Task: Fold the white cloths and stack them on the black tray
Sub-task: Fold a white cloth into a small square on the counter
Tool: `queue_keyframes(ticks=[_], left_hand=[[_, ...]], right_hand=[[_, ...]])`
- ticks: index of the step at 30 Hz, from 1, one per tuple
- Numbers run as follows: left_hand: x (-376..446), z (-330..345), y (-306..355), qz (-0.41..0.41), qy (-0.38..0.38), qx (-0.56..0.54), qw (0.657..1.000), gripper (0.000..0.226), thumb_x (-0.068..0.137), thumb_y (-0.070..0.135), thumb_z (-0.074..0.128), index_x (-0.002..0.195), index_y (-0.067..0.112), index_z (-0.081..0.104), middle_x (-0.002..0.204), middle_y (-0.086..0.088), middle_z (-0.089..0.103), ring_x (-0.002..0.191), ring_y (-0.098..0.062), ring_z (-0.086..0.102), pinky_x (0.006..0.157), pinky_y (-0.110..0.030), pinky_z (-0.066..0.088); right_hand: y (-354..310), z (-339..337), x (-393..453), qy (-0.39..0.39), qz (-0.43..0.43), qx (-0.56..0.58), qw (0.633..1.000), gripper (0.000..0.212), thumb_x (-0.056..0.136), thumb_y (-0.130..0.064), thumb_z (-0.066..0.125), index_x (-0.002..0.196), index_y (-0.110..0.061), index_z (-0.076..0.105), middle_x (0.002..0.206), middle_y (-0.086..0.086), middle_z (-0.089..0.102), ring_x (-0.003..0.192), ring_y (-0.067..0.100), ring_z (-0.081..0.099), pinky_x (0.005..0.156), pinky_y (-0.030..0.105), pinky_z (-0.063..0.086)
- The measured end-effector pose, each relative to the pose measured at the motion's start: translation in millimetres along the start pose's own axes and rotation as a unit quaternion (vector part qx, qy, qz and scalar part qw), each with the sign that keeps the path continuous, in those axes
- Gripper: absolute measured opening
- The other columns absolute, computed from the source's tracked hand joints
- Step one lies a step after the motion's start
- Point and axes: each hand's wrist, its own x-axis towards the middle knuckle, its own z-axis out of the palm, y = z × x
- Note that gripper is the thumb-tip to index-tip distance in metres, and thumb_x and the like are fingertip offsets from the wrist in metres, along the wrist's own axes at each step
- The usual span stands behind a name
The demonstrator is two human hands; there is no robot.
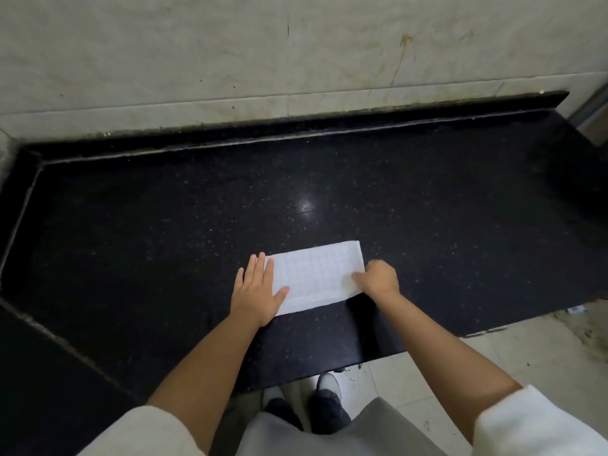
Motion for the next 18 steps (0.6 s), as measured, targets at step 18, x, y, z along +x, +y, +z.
queue_keyframes(ticks=[18], left_hand=[[-52, 2, -93, -0.114, 0.079, -0.081, 0.987, 0.056, 0.1, 0.033, 0.029, 0.148, 0.007, 0.015, 0.159, -0.009, 0.002, 0.147, -0.024, -0.004, 0.12, -0.041, 0.004]], right_hand=[[-32, 117, -66, -0.035, -0.433, -0.087, 0.897, 0.027, 0.072, -0.013, 0.04, 0.07, -0.003, 0.064, 0.069, 0.011, 0.063, 0.059, 0.029, 0.06, 0.064, 0.024, 0.04]])
